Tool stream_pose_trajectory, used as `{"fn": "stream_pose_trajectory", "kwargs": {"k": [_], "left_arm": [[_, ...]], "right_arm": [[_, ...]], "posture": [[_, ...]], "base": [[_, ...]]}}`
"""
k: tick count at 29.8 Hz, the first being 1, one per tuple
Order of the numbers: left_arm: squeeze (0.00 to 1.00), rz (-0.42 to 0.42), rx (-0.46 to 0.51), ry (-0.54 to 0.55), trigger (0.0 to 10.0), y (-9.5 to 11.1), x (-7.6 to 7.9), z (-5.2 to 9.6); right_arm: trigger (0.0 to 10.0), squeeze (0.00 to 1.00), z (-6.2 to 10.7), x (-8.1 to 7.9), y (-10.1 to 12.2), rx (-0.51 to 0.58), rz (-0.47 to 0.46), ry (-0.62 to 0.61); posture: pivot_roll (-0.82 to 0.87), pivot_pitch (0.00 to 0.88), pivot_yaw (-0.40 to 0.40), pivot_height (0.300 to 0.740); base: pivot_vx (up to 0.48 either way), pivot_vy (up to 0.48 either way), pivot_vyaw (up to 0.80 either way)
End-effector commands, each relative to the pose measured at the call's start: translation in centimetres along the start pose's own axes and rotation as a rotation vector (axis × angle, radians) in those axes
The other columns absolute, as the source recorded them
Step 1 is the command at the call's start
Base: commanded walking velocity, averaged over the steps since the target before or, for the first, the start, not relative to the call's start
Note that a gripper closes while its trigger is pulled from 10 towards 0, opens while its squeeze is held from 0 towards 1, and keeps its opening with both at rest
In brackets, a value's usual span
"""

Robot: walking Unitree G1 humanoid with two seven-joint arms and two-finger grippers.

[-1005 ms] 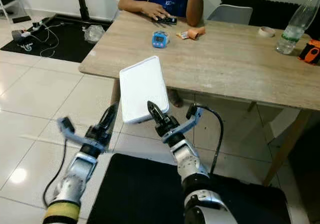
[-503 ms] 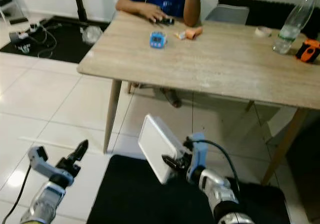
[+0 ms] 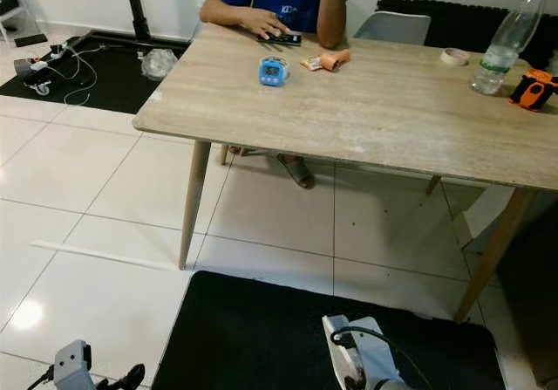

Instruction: Restocking fridge

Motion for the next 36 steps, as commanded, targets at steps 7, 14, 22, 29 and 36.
{"fn": "stream_pose_trajectory", "kwargs": {"k": [7,14,22,29,36], "left_arm": [[0.0,-0.137,-0.118,0.053,10.0,-3.0,-1.7,1.0],[0.0,-0.179,-0.122,0.041,10.0,-2.9,-1.0,0.7],[0.0,-0.214,-0.122,0.027,10.0,-2.7,-0.1,0.3],[0.0,-0.228,-0.144,0.013,10.0,-3.2,0.2,0.2],[0.0,-0.23,-0.152,0.0,10.0,-3.4,0.6,0.2]], "right_arm": [[10.0,0.0,0.8,0.3,-4.6,-0.118,-0.057,-0.067],[10.0,0.0,1.0,0.3,-5.8,-0.163,-0.068,-0.087],[10.0,0.0,1.2,-0.4,-6.9,-0.191,-0.06,-0.082],[10.0,0.0,1.2,-0.9,-7.0,-0.196,-0.056,-0.074],[10.0,0.0,1.2,-1.0,-7.0,-0.197,-0.054,-0.071]], "posture": [[0.01,0.09,-0.039,0.74],[0.0,0.085,-0.035,0.74],[0.0,0.08,-0.031,0.74],[0.0,0.076,-0.026,0.74],[-0.01,0.079,-0.025,0.74]], "base": [[0.0,0.0,0.0],[0.0,0.0,-0.72],[0.0,0.0,-0.77],[0.0,0.0,-0.77],[0.0,0.0,-0.77]]}}
Point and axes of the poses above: a point about 5 cm out from each wrist's last joint towards the gripper, its own z axis pointing back from the gripper into the wrist, its own y axis along the axis of the wrist's last joint, x = y × z, the point moved 5 cm from there along -z, pointing out of the wrist towards the gripper, and after that the axes turned 1 degree about z, right-handed, at the moved point
